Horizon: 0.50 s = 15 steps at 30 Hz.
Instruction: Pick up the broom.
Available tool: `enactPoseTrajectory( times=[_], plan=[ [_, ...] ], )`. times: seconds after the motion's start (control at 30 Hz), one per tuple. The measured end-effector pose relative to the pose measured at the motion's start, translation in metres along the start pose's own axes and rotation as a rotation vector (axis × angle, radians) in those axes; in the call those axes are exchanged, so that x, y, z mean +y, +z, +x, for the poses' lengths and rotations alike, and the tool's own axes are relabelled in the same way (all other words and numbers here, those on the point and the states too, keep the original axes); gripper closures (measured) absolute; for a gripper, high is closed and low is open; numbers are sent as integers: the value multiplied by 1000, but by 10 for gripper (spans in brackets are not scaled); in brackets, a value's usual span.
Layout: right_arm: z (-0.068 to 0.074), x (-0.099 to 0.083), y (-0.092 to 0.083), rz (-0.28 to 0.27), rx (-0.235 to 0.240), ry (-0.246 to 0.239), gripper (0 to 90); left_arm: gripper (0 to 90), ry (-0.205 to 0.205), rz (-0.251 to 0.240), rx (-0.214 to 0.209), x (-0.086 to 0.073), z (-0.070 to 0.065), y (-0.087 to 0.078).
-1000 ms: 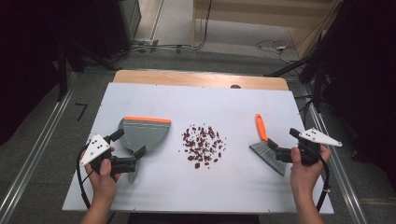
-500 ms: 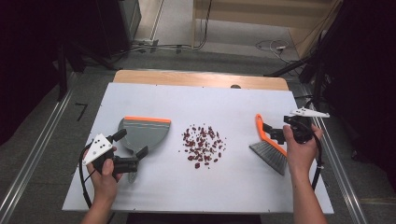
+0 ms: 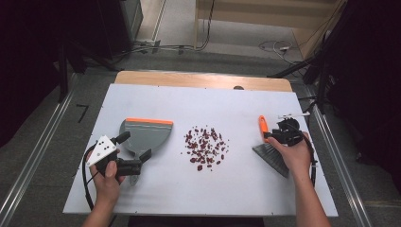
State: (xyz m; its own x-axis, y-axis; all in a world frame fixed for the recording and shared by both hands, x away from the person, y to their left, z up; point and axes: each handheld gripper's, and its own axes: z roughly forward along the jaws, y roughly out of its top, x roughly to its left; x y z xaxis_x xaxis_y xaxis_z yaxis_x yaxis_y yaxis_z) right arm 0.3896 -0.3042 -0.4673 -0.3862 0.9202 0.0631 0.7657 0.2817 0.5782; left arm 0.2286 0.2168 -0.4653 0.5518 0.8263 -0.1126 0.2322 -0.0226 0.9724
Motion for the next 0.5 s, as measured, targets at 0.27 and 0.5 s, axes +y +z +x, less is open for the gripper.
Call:
enactPoseTrajectory(
  times=[0.27, 0.5],
  plan=[
    [4, -2, 9, 88, -38, 39, 581, 0, 9, 13, -8, 0, -2, 2],
    [17, -1, 16, 134, -114, -17, 659, 0, 10, 17, -9, -1, -4, 3]
  ],
)
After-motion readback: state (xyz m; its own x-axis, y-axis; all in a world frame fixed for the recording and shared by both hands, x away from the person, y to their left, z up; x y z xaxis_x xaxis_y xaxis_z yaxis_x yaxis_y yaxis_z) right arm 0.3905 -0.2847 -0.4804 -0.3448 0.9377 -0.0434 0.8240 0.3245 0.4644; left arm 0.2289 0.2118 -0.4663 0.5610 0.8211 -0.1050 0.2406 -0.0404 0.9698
